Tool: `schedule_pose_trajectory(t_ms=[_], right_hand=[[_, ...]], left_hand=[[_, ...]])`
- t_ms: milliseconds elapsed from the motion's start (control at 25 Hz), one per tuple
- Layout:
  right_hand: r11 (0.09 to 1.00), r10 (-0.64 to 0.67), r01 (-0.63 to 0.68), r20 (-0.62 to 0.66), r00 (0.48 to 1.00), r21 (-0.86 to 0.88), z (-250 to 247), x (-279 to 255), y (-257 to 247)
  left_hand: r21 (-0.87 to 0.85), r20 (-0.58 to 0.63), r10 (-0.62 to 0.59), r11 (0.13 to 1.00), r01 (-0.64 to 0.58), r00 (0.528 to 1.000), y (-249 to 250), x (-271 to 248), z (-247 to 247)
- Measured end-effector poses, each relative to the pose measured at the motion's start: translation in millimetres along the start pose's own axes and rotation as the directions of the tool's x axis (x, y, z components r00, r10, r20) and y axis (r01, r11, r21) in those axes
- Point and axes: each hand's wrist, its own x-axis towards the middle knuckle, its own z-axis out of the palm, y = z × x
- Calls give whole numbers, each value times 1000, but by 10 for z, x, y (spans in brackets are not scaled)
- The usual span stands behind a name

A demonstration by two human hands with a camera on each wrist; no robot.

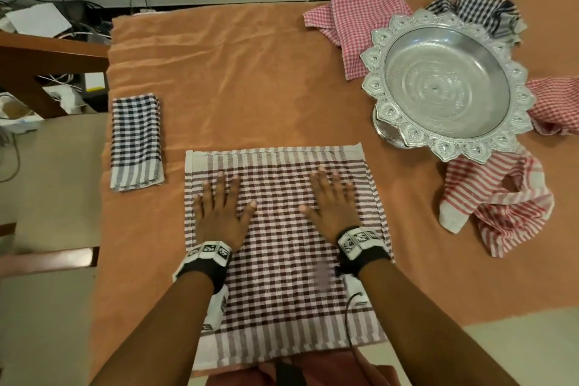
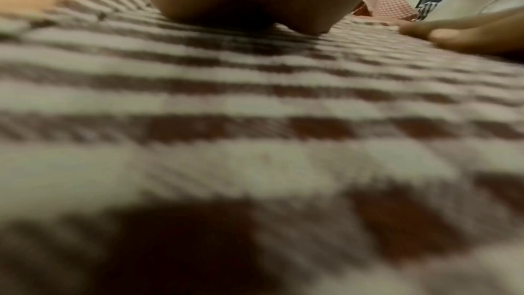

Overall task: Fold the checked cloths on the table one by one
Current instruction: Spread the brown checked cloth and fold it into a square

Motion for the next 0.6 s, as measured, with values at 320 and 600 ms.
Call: schedule_pose_trajectory(t_ms=[320,600], right_hand=[[971,221,-220,-7,975,90,-191,-85,407],[993,-59,67,-78,995,101,-454,315,-501]], left_hand=[[1,17,-22,1000,22,1000,-176,107,-114],[-32,-89,92,995,-96,992,337,150,-242]])
